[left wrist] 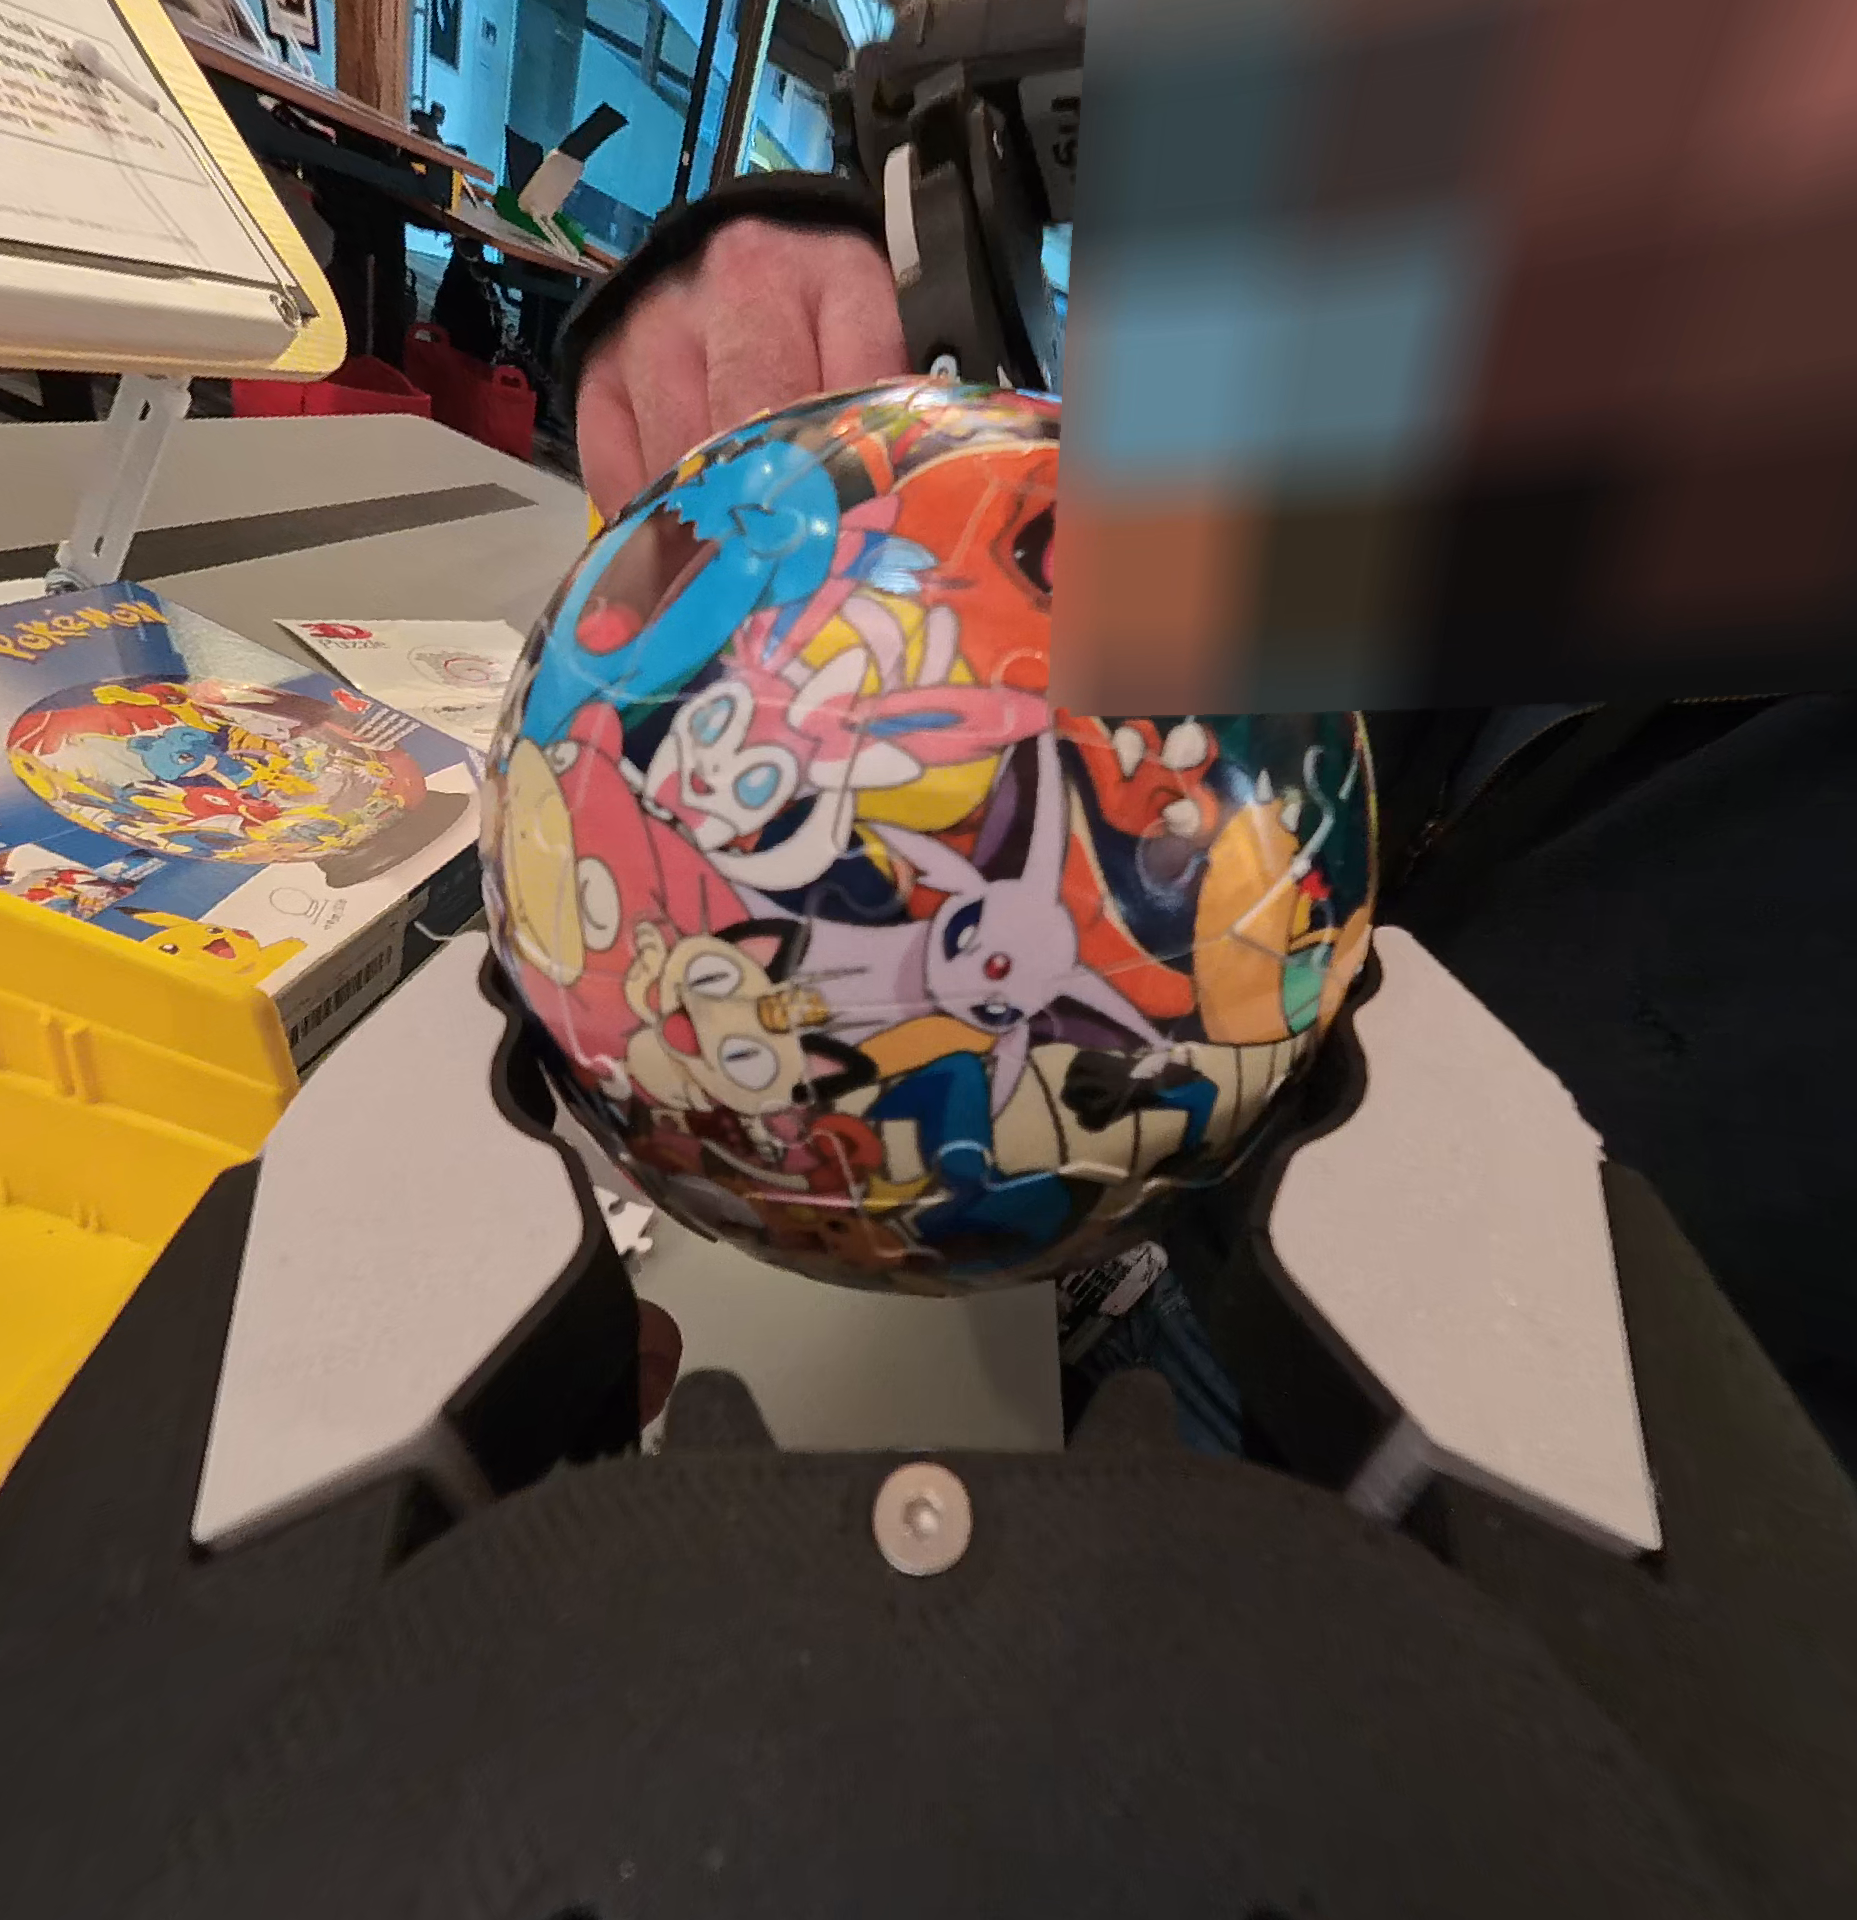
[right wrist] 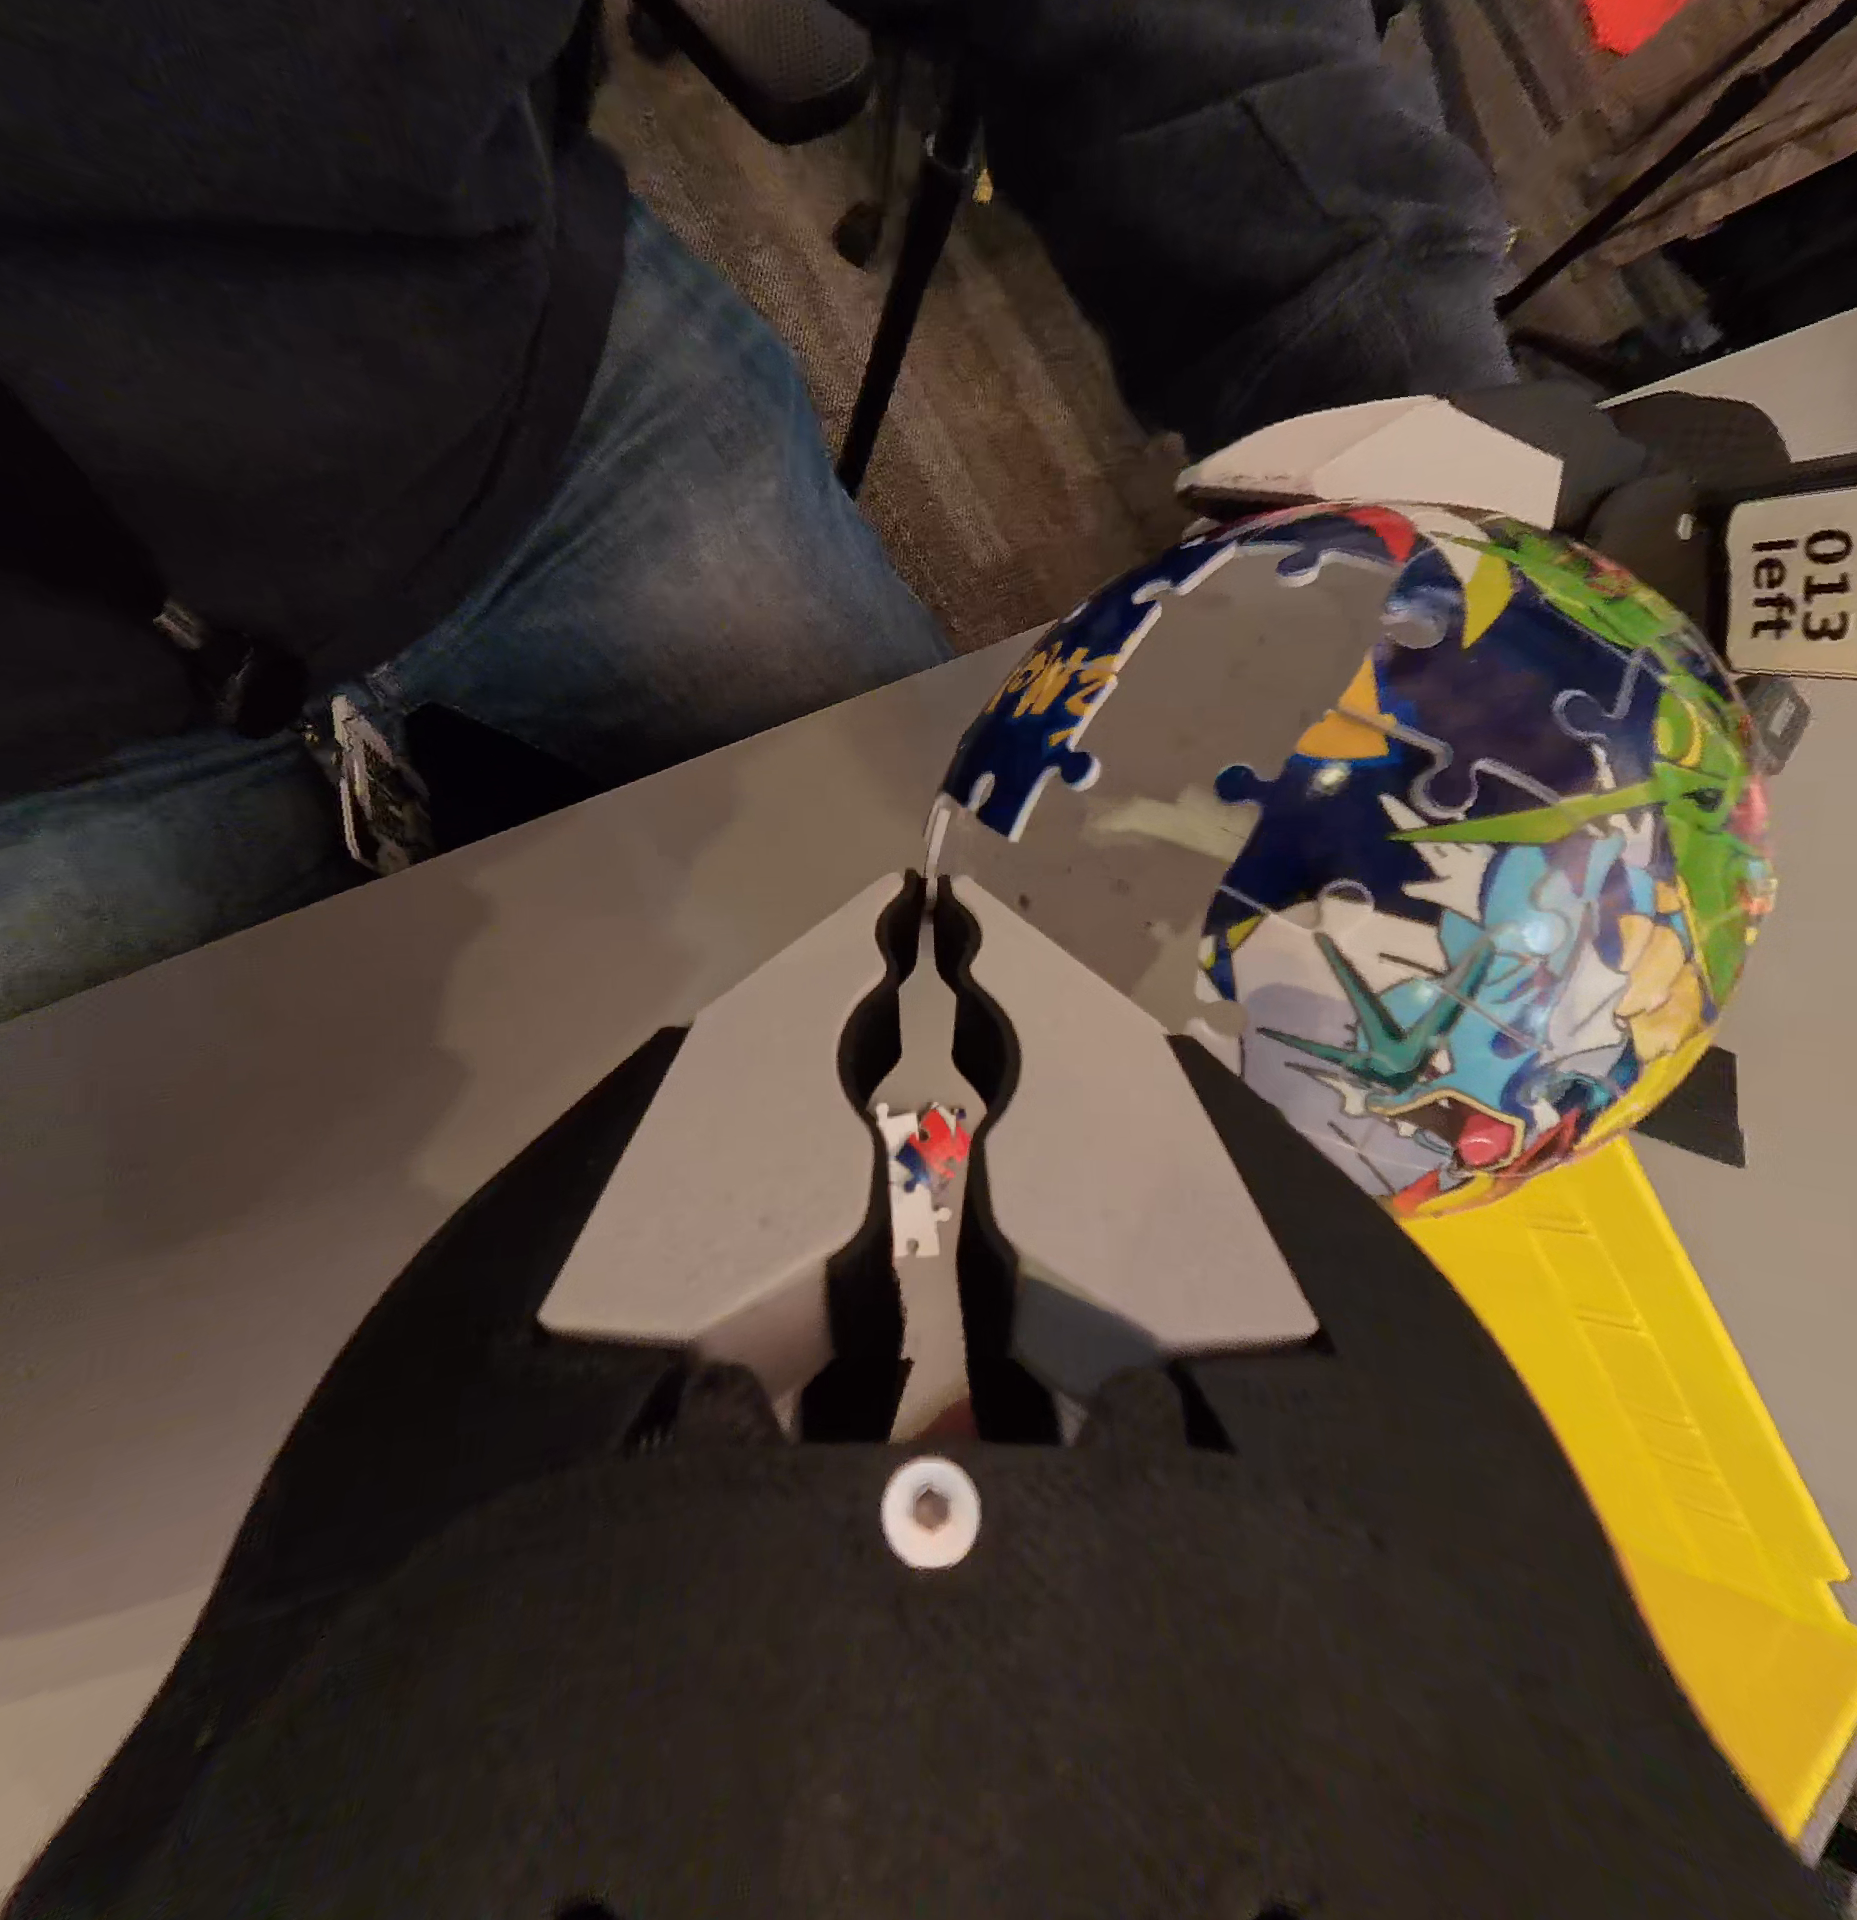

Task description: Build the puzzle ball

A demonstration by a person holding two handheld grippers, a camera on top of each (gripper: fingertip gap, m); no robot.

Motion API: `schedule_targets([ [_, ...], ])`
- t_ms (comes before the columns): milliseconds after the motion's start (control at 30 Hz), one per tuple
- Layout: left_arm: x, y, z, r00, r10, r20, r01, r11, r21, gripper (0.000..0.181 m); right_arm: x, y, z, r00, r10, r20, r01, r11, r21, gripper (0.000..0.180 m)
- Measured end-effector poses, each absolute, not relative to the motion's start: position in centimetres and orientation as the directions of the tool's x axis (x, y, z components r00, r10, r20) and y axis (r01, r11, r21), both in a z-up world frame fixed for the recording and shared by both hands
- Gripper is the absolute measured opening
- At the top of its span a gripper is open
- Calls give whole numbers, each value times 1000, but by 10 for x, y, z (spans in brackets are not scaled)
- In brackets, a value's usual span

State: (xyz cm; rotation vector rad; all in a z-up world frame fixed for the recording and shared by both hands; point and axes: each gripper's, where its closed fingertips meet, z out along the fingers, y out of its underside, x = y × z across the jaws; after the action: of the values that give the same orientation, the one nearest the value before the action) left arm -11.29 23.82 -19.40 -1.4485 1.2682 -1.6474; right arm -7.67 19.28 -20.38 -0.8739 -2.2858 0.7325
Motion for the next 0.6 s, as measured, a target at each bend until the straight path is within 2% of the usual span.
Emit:
schedule_targets([
  [267,-112,242,-193,-221,-896,386,-141,-362,-921,141,-78,197,-202,-603,731,319,404,625,-668,0],
  [600,-113,245,-194,-153,-962,226,-223,-189,-956,140,-74,203,-205,-500,748,436,376,641,-669,0],
])
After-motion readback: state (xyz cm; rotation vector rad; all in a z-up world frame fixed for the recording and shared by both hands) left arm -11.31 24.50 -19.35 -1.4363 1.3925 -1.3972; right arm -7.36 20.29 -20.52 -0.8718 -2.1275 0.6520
